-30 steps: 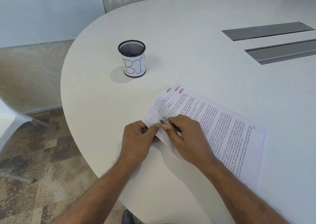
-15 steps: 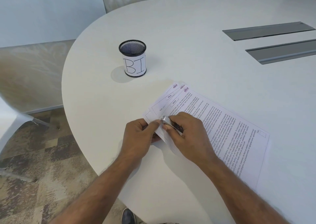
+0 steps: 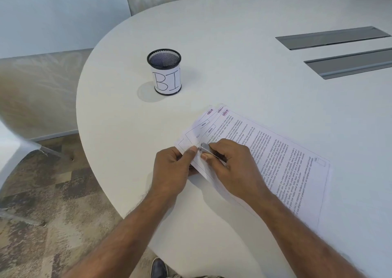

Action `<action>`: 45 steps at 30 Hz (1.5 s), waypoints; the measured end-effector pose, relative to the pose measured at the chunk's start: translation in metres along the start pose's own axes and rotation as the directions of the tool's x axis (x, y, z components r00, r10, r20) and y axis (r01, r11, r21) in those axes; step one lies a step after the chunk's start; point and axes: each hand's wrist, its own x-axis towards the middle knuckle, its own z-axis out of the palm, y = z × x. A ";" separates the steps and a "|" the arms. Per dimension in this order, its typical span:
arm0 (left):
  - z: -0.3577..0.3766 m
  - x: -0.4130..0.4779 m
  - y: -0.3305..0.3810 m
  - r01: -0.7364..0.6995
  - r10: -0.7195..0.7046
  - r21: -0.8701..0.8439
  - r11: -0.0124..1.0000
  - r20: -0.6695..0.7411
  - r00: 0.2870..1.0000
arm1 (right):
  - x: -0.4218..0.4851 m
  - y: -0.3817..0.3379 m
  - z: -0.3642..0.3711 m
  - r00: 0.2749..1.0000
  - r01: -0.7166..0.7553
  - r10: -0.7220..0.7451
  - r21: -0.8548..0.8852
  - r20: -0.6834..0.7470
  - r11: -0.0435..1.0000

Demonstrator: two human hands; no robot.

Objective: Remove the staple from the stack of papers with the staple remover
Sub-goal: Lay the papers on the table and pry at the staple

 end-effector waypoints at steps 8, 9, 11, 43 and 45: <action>0.000 0.000 -0.002 -0.013 0.013 0.014 1.000 0.006 1.000 | 0.002 0.004 0.001 0.994 -0.089 0.082 0.110 0.066 0.990; 0.001 0.000 -0.002 -0.012 0.012 0.015 1.000 0.006 1.000 | 0.002 0.005 0.000 0.993 -0.100 0.090 0.133 0.078 0.986; 0.001 0.000 -0.002 -0.006 0.006 0.014 1.000 0.004 1.000 | 0.002 0.006 0.000 0.992 -0.103 0.090 0.150 0.087 0.983; -0.001 0.000 0.002 0.030 -0.029 -0.015 0.999 0.034 0.999 | -0.001 0.000 -0.001 0.999 -0.037 0.038 0.045 -0.015 0.998; -0.001 0.001 0.005 0.057 -0.056 -0.017 0.998 0.050 0.997 | 0.000 -0.003 -0.003 1.000 -0.014 0.015 0.017 -0.020 1.000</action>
